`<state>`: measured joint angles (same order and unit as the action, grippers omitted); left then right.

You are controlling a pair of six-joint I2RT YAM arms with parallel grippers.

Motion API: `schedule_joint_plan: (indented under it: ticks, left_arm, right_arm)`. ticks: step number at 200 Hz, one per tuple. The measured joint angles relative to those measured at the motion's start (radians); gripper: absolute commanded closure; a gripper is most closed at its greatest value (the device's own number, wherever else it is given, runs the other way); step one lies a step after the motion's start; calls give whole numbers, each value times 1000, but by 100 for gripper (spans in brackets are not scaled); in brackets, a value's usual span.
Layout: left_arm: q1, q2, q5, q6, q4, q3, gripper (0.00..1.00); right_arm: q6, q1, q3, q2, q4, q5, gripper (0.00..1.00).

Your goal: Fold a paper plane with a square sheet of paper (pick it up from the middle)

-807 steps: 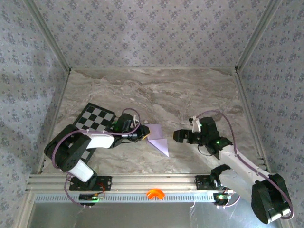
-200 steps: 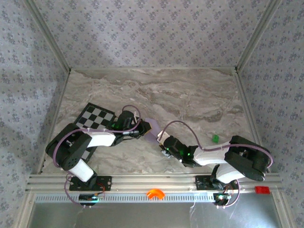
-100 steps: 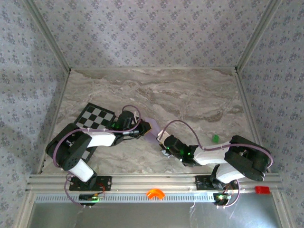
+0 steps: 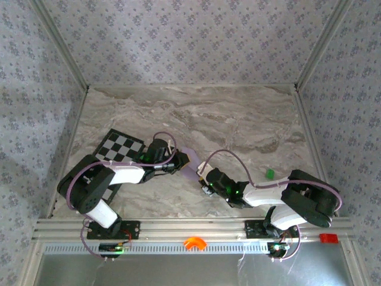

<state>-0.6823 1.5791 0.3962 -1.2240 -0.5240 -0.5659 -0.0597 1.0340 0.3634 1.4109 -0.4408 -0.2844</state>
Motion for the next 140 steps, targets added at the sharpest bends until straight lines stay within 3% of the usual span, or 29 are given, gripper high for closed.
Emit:
schedule_joint_plan:
  ticks: [82, 140]
  left_arm:
    - [0, 0, 0, 0, 0, 0, 89]
    - [0, 0, -4, 0, 1, 0, 89]
  right_arm:
    - [-1, -9, 0, 0, -13, 27, 85]
    - [-3, -12, -2, 0, -19, 47, 81]
